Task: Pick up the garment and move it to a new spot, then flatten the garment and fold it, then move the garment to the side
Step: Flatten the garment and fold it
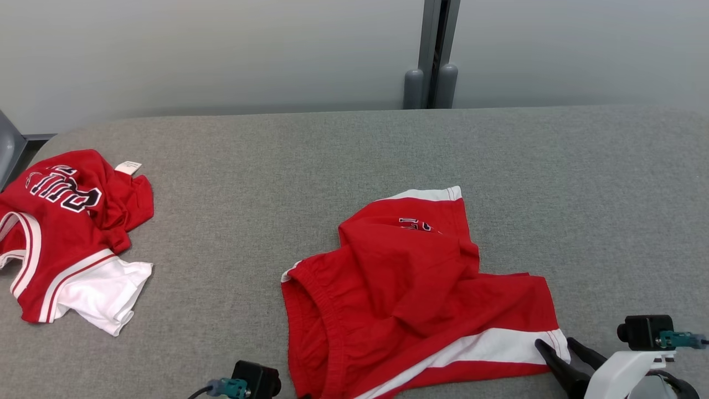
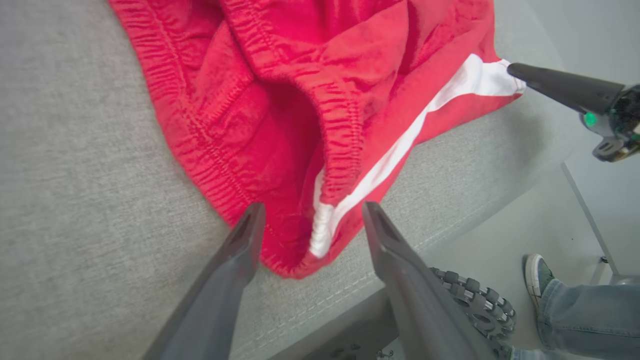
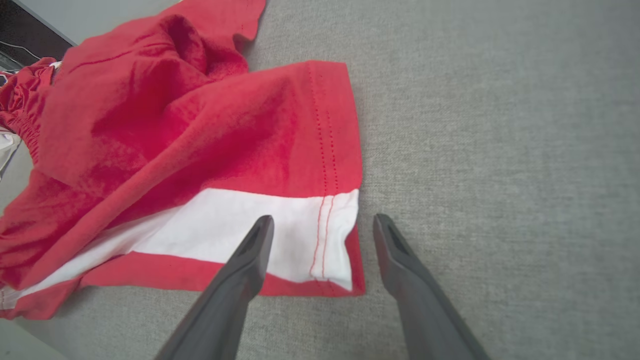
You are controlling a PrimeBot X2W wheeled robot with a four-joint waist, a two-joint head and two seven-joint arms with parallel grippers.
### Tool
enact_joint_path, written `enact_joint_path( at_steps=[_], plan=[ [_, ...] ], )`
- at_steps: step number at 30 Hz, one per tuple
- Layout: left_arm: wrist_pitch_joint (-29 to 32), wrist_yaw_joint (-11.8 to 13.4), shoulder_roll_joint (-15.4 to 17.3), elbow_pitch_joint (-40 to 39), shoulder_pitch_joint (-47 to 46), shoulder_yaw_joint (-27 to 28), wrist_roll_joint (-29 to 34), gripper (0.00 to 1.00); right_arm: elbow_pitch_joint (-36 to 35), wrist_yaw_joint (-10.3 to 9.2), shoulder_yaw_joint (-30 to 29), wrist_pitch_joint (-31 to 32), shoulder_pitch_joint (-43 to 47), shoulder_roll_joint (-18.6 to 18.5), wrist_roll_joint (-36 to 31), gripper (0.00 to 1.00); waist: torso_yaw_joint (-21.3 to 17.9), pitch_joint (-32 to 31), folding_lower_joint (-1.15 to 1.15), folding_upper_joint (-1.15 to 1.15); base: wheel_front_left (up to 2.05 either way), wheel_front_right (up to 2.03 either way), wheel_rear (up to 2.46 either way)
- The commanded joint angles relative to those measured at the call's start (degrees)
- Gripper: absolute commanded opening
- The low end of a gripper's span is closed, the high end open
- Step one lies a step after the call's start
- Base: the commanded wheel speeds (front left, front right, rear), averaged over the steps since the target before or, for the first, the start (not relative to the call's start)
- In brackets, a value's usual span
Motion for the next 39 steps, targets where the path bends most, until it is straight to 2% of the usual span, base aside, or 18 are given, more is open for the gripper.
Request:
enact_joint_path(
  at_steps=[1, 2, 3, 4, 5, 6, 7, 8, 9, 10, 21, 32, 39],
  plan=[
    [0.47, -0.34, 0.52, 0.21, -1.11, -0.42, -0.65, 1.0, 0.44, 0.04, 0.38, -0.41, -0.96, -0.51, 0.58, 1.0, -0.05, 0.41, 0.0, 0.0, 0.0, 0.0, 0.0],
    [0.58, -0.36, 0.7, 0.33, -1.29, -0.58, -0.8, 0.95, 0.58, 0.03, 0.68, -0.57, -1.09, -0.54, 0.69, 0.9, -0.05, 0.55, 0.0, 0.0, 0.0, 0.0, 0.0],
    [0.69, -0.39, 0.83, 0.43, -1.51, -0.76, -1.08, 0.81, 0.64, 0.04, 1.04, -0.66, -1.28, -0.54, 0.89, 0.88, -0.05, 0.68, 0.0, 0.0, 0.0, 0.0, 0.0],
    [0.75, -0.4, 0.9, 0.51, -1.68, -0.89, -1.3, 0.5, 0.66, 0.04, 1.37, -0.78, -1.52, -0.54, 1.3, 0.68, -0.02, 0.78, 0.0, 0.0, 0.0, 0.0, 0.0],
    [0.88, -0.42, 0.97, 0.56, -1.82, -1.02, -1.4, 0.4, 0.75, 0.04, 1.68, -0.9, -1.75, -0.61, 1.43, 0.48, -0.01, 0.83, 0.0, 0.0, 0.0, 0.0, 0.0],
    [1.03, -0.43, 1.01, 0.62, -1.91, -1.13, -1.59, 0.24, 0.87, 0.04, 1.94, -0.97, -1.88, -0.7, 1.63, 0.41, 0.0, 0.85, 0.0, 0.0, 0.0, 0.0, 0.0],
    [1.08, -0.44, 1.06, 0.69, -1.93, -1.28, -1.88, 0.0, 1.02, 0.04, 2.17, -1.17, -1.91, -0.71, 1.76, 0.35, -0.01, 0.82, 0.0, 0.0, 0.0, 0.0, 0.0],
    [1.16, -0.4, 1.18, 0.7, -1.95, -1.37, -2.01, 0.0, 1.15, 0.04, 2.5, -1.29, -1.89, -0.74, 1.99, 0.15, -0.03, 0.79, 0.0, 0.0, 0.0, 0.0, 0.0],
    [1.22, -0.38, 1.31, 0.67, -1.94, -1.46, -2.27, 0.0, 1.24, 0.04, 2.87, -1.44, -1.93, -0.8, 2.21, 0.01, -0.04, 0.76, 0.0, 0.0, 0.0, 0.0, 0.0],
    [1.22, -0.36, 1.41, 0.59, -1.94, -1.56, -2.49, 0.0, 1.32, 0.04, 3.19, -1.65, -2.08, -0.83, 2.4, 0.0, -0.04, 0.68, 0.0, 0.0, 0.0, 0.0, 0.0],
    [0.31, -0.44, 2.98, -3.67, -0.55, -0.39, -5.89, 0.0, -1.27, 0.03, 4.54, -5.89, -2.66, -2.31, 4.55, 0.0, -0.11, -1.27, 0.0, 0.0, 0.0, 0.0, 0.0],
    [0.74, -0.53, 5.19, -16.24, 3.17, 2.46, -15.86, 0.0, -9.24, 0.04, 2.67, -9.27, 1.62, -6.03, 9.22, 0.0, -0.1, -3.25, 0.0, 0.0, 0.0, 0.0, 0.0],
    [-0.54, -0.55, 6.53, -20.64, 0.05, 3.57, -20.27, 0.0, -13.82, 0.03, 0.51, -11.34, 2.24, -6.72, 9.21, 0.0, -0.4, -2.77, 0.0, 0.0, 0.0, 0.0, 0.0]
  ],
)
